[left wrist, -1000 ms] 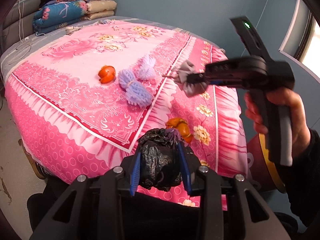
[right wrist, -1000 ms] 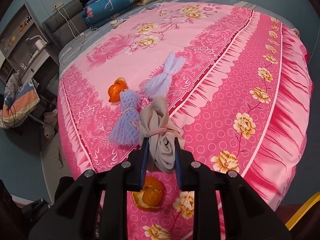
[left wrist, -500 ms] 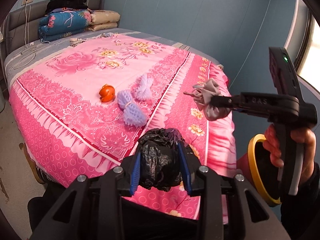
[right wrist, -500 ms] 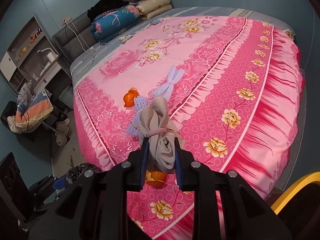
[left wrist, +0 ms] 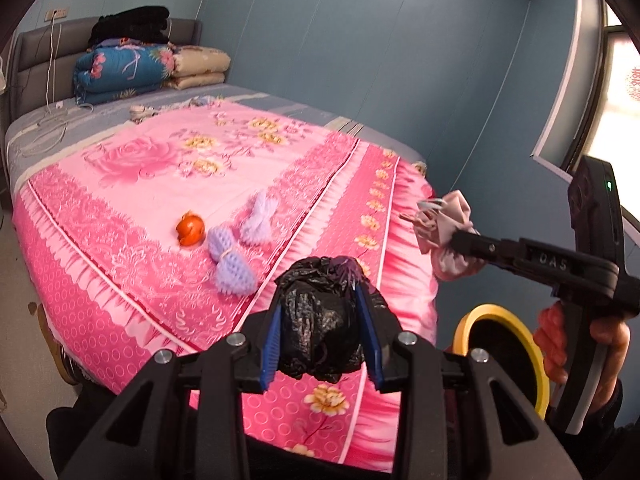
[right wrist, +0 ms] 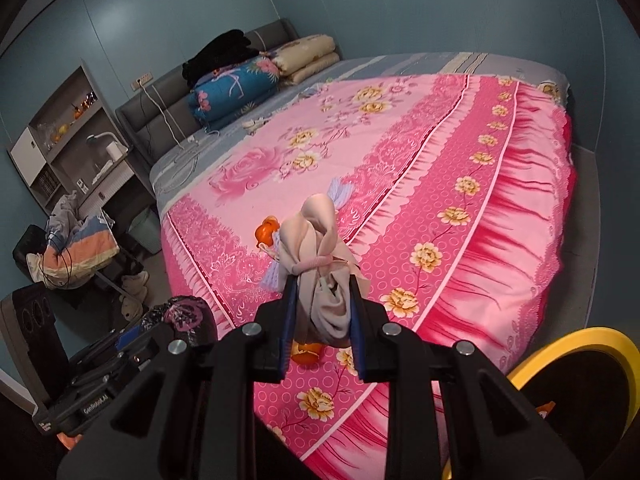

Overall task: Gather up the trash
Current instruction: 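Lift the black bag and beige bundle and carry both to the yellow bin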

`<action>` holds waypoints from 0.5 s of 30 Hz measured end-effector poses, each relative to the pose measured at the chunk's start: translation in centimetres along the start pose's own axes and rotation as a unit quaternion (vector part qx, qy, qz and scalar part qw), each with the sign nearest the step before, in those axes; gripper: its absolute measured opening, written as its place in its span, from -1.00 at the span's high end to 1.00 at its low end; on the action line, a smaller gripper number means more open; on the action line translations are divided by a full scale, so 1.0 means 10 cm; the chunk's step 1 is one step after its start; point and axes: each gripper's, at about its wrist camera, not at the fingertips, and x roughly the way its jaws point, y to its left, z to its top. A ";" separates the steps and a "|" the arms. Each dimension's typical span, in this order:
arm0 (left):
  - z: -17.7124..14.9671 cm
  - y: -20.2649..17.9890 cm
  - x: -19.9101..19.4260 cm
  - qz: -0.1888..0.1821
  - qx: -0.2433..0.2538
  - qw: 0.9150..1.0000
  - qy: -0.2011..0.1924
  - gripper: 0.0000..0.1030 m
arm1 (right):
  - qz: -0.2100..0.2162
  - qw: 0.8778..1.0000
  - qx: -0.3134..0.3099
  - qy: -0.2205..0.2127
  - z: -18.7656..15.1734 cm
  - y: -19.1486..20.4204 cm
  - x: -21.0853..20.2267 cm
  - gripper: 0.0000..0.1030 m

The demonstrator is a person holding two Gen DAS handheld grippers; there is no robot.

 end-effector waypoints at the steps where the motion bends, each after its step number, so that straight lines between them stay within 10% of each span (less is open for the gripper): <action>1: 0.02 -0.03 -0.02 -0.001 0.002 1.000 -0.003 0.37 | -0.001 1.000 0.002 -0.009 0.00 -0.01 -0.11 0.56; 15: 0.31 -0.62 -0.28 -0.033 0.044 0.998 -0.043 0.37 | -0.046 0.992 0.006 -0.119 -0.02 -0.15 -1.19 0.55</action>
